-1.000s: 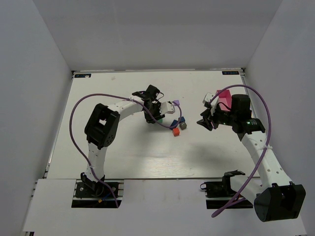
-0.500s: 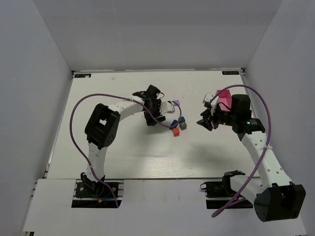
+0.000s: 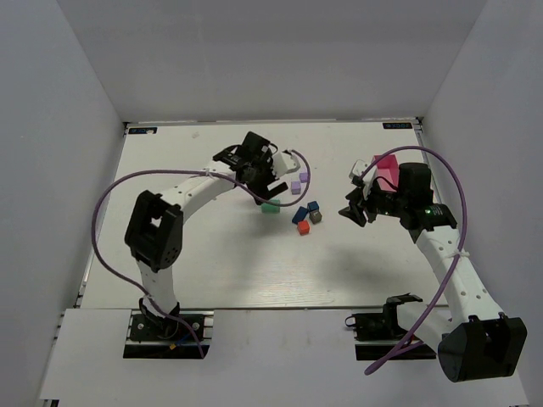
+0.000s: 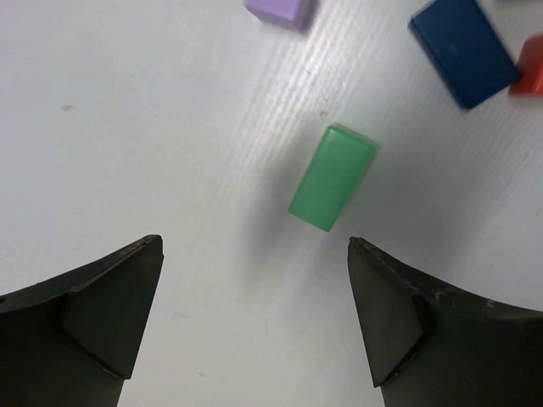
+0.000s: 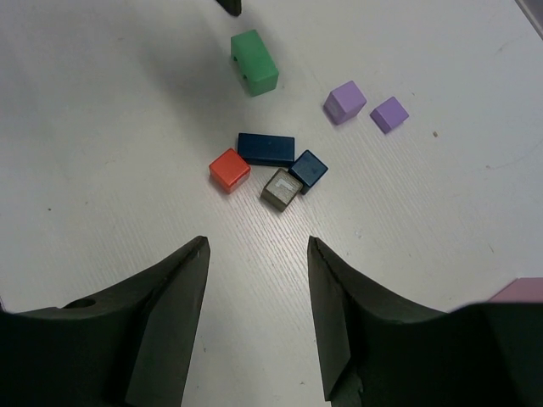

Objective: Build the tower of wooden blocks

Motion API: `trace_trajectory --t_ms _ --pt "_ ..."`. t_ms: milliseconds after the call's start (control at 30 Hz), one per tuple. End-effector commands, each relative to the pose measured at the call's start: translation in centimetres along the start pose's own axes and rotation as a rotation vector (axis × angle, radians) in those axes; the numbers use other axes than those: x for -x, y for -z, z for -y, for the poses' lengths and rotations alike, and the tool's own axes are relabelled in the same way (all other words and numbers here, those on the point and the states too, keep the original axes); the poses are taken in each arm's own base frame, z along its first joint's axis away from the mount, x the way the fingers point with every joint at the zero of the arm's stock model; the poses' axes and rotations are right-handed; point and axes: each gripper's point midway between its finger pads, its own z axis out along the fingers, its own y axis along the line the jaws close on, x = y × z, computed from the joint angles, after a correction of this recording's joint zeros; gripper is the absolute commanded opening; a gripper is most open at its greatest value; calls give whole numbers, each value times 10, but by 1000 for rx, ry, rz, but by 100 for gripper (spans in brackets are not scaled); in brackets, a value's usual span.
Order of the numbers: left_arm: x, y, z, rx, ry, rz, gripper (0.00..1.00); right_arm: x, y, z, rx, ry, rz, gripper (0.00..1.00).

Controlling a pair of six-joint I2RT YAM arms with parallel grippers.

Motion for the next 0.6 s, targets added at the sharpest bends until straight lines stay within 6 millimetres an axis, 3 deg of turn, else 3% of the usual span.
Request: trace_trajectory --t_ms 0,67,100,267,333,367,400,567 --pt "50 61 -12 92 91 183 100 -3 -5 -5 27 -8 -15 56" --pt "55 76 -6 101 170 235 100 -5 -10 -7 29 -19 -35 56" --pt "67 100 -10 137 188 305 100 -6 -11 -6 20 -25 -47 56" --pt "54 145 5 182 427 444 100 -7 -25 -12 16 -47 -107 55" --pt "39 147 17 179 515 448 100 -2 -30 -15 21 -37 -118 55" --pt "38 162 19 198 526 478 100 -3 -35 -15 15 -31 -143 54" --pt "27 158 28 185 558 463 100 -3 -39 -16 16 -51 -155 54" --pt "-4 170 36 268 628 455 100 -13 -66 -29 25 -53 -251 51"
